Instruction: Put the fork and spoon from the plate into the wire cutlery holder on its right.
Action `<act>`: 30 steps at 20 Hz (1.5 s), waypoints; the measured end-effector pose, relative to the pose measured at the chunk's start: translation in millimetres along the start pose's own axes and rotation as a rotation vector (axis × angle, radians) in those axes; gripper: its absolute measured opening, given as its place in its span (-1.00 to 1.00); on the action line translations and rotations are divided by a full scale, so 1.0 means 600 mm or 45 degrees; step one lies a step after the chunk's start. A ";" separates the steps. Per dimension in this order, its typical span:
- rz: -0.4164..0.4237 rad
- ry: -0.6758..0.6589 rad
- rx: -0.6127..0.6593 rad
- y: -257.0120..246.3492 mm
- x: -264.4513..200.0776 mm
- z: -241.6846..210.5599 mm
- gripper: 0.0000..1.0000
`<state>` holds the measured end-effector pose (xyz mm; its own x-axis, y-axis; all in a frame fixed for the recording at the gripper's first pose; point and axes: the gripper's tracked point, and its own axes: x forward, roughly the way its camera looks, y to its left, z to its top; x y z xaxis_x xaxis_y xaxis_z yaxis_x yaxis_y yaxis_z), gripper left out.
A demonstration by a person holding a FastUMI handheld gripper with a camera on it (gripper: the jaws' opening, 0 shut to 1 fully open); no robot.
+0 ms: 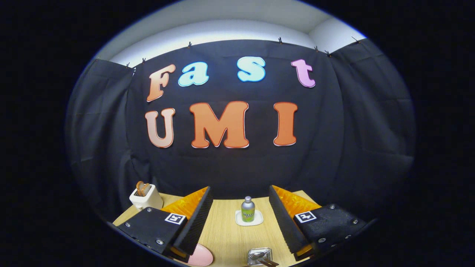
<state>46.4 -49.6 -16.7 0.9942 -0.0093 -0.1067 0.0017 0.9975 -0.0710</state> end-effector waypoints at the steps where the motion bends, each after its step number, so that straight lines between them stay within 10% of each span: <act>1: 0.002 -0.027 0.004 0.005 -0.003 0.012 0.84; 30: 0.167 -0.054 -0.002 0.105 -0.013 0.017 0.92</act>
<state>39.6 14.3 -10.1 0.9896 0.1241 -0.0733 -0.1286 0.9899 -0.0604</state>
